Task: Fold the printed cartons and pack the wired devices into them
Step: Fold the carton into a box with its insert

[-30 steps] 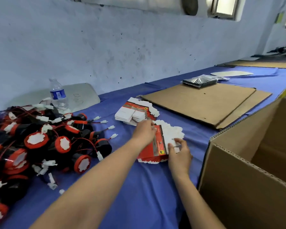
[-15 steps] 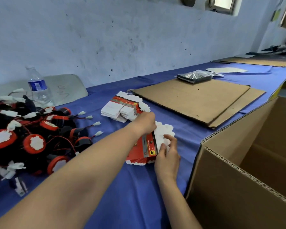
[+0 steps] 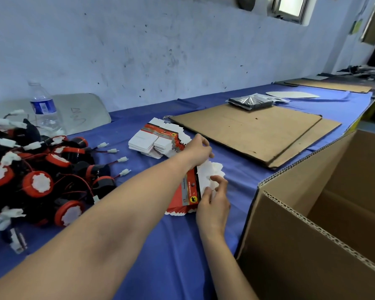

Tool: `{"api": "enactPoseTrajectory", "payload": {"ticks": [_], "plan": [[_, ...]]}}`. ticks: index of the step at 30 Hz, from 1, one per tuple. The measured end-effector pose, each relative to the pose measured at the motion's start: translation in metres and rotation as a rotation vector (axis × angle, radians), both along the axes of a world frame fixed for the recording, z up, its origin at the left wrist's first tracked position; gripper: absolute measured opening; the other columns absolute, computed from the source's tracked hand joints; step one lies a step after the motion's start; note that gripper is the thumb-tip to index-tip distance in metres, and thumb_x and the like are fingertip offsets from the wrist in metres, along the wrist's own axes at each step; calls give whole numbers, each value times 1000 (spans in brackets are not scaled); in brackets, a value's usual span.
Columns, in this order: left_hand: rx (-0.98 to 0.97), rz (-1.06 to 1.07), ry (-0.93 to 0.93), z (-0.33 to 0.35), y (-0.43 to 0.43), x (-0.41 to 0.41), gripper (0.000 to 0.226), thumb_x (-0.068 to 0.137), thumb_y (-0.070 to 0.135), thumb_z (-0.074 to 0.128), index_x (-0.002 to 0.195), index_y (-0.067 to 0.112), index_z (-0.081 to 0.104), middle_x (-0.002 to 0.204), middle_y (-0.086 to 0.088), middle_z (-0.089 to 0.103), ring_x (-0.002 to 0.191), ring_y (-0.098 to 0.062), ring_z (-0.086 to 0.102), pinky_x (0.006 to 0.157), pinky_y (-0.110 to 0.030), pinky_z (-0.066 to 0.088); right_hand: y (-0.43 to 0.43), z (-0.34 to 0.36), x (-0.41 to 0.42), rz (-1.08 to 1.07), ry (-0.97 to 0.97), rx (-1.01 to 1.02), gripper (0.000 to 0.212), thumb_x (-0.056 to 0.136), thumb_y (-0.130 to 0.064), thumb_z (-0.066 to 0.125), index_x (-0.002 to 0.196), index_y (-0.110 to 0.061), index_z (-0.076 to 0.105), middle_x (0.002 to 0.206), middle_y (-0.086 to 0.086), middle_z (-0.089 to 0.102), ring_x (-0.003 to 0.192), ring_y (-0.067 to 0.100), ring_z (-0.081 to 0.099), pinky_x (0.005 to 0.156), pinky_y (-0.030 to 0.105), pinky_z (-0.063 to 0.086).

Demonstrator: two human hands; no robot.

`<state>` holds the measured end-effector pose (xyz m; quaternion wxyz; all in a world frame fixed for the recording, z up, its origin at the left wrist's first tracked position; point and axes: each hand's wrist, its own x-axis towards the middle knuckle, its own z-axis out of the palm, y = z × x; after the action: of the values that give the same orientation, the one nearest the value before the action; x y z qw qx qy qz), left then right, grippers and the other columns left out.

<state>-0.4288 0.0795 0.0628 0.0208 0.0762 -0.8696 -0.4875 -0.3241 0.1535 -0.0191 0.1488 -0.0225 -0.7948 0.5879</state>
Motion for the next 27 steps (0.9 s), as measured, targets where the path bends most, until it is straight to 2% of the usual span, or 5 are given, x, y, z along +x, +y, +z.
{"api": "enactPoseTrajectory", "payload": {"ticks": [4,12,19,24,27], "plan": [[254,197,47,-5,-16,-3,25,91,4,51,111,18,51,118,-14,62,73,-19,54,60,-24,42,0,-2,-2,-61,-10,10,23,100,-13,38,119,-25,44,91,3,62,82,21,57,64,29,32],[-673,-148,114,-7,-38,18,31,90,8,49,113,18,68,125,-8,58,115,-26,53,93,-34,45,-1,-4,-7,-260,83,-180,18,97,-4,45,112,-11,53,114,0,46,90,4,43,73,21,34],[-836,-363,265,-7,-29,52,49,93,38,58,139,23,48,148,-5,36,135,-23,35,108,-34,31,1,-2,-6,-293,82,-378,21,97,-7,41,113,-16,51,108,10,58,97,27,56,82,41,46],[-930,-679,5,-10,-42,85,92,79,55,69,152,23,23,152,-5,33,140,-22,28,109,-29,25,4,-5,-11,-311,92,-366,19,99,-10,41,115,-11,52,111,14,58,100,30,55,87,43,43],[-978,-663,80,-11,-54,89,64,86,35,68,143,19,44,137,-8,54,125,-27,48,97,-31,37,2,-6,-11,-298,83,-369,20,100,-10,40,115,-10,53,113,14,58,102,29,54,88,40,42]]}}
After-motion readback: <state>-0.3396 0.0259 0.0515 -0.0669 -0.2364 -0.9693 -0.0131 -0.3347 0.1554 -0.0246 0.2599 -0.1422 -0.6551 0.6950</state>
